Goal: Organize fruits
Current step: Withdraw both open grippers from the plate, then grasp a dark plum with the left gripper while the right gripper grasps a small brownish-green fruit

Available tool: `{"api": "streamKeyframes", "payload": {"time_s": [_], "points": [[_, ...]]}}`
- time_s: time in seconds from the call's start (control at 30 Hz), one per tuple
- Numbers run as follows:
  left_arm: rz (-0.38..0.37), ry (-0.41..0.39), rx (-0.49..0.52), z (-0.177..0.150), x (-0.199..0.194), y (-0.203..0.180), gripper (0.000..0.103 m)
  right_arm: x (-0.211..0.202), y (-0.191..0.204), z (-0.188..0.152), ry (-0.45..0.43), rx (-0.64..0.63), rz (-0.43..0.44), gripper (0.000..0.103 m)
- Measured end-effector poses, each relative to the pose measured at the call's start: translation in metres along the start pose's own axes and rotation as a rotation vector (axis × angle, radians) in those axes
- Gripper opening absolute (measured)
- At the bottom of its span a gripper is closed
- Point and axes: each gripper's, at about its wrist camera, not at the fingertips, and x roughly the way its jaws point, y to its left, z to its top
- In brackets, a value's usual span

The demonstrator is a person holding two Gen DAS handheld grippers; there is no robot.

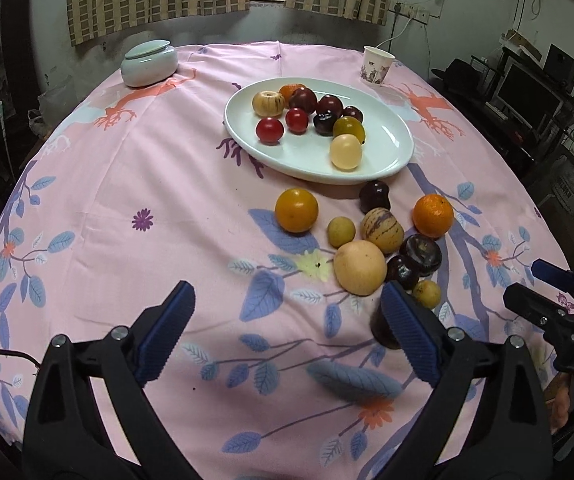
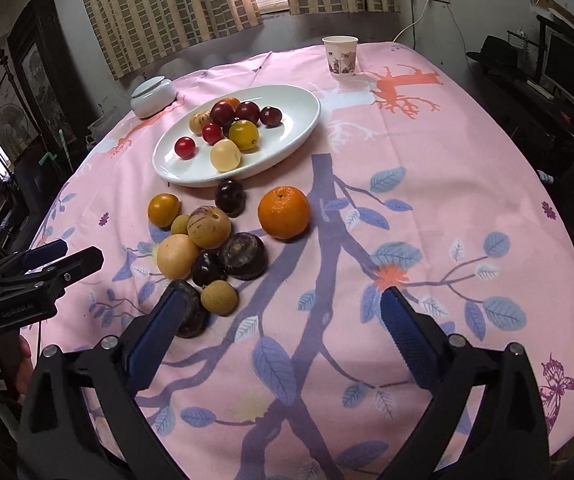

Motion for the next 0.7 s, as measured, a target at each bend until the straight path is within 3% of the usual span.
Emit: {"api": "streamKeyframes", "payload": {"time_s": [0.13,0.23,0.27,0.3,0.33,0.5,0.7], "points": [[-0.007,0.013,0.005,-0.01,0.001,0.002,0.096,0.01,0.017,-0.008,0.033,-0.053,0.041,0.099],[0.003,0.028,0.006,-0.014,0.003,0.005,0.096,0.015,0.027,-0.009,-0.013,-0.067,0.085,0.096],[0.006,0.031,0.003,-0.015,0.003,0.006,0.096,0.017,0.029,-0.009,-0.026,-0.073,0.093,0.09],[0.008,0.034,-0.001,-0.015,0.003,0.008,0.096,0.02,0.032,-0.009,-0.017,-0.082,0.09,0.068],[0.008,0.036,-0.005,-0.016,0.004,0.011,0.096,0.025,0.034,-0.008,0.004,-0.087,0.087,0.055],[0.0,0.044,-0.013,-0.02,0.005,0.018,0.096,0.044,0.035,-0.005,0.049,-0.078,0.096,0.049],[-0.023,0.052,0.015,-0.022,0.004,0.012,0.096,0.059,0.038,-0.002,0.058,-0.09,0.122,0.029]]}}
